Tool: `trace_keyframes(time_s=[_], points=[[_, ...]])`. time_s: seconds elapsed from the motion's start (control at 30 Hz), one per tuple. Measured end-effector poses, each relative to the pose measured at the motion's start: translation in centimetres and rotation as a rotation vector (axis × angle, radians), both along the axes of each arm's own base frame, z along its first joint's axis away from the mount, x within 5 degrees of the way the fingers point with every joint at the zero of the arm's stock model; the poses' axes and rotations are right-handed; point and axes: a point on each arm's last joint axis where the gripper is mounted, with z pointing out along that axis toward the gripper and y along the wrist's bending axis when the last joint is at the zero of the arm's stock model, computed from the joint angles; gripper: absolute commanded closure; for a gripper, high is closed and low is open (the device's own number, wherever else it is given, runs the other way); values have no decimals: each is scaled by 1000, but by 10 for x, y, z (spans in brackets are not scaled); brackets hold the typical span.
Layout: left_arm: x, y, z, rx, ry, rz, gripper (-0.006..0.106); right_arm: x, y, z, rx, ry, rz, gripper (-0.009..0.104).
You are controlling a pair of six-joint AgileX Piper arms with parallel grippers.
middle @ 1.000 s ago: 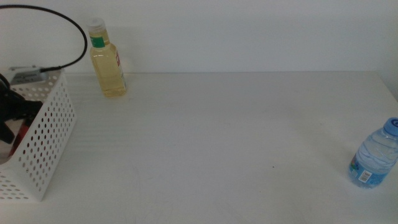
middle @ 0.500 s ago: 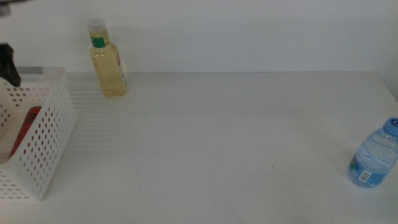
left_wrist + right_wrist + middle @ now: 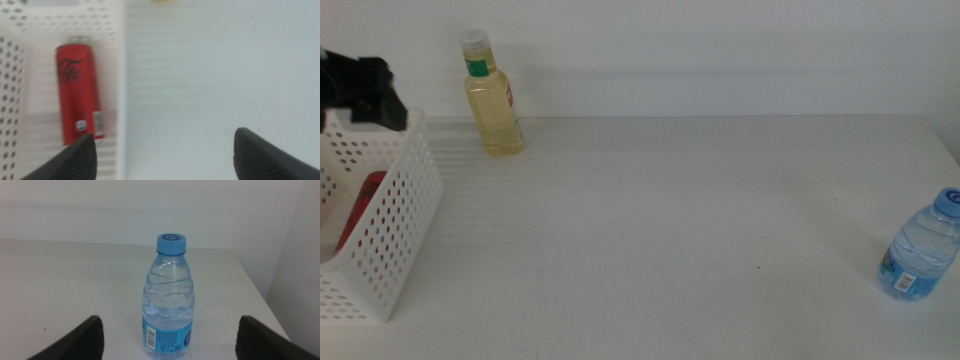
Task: Use arms to grab the bottles and put them into the dustbin to the left of the table.
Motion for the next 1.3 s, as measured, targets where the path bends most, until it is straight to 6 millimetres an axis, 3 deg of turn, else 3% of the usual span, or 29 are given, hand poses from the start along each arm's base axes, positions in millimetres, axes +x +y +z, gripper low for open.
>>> trace_keyframes(time_s=[0.2,0.5,0.7,0.87,1.13,1.3], points=[[-30,-16,-11,13,-114,-50,10,0,0,0,0,0,0,21],[-55,-15,-53,11,-271,-27,10,0,0,0,0,0,0,21],[-58,-14,-91,-9,-347,8,10,0,0,0,0,0,0,21],[-59,-12,-108,-27,-440,45,10,0,0,0,0,0,0,21],[-58,-11,-113,-26,-466,54,10,0,0,0,0,0,0,21],[-46,-14,-124,-23,-455,49,10,0,0,0,0,0,0,21]])
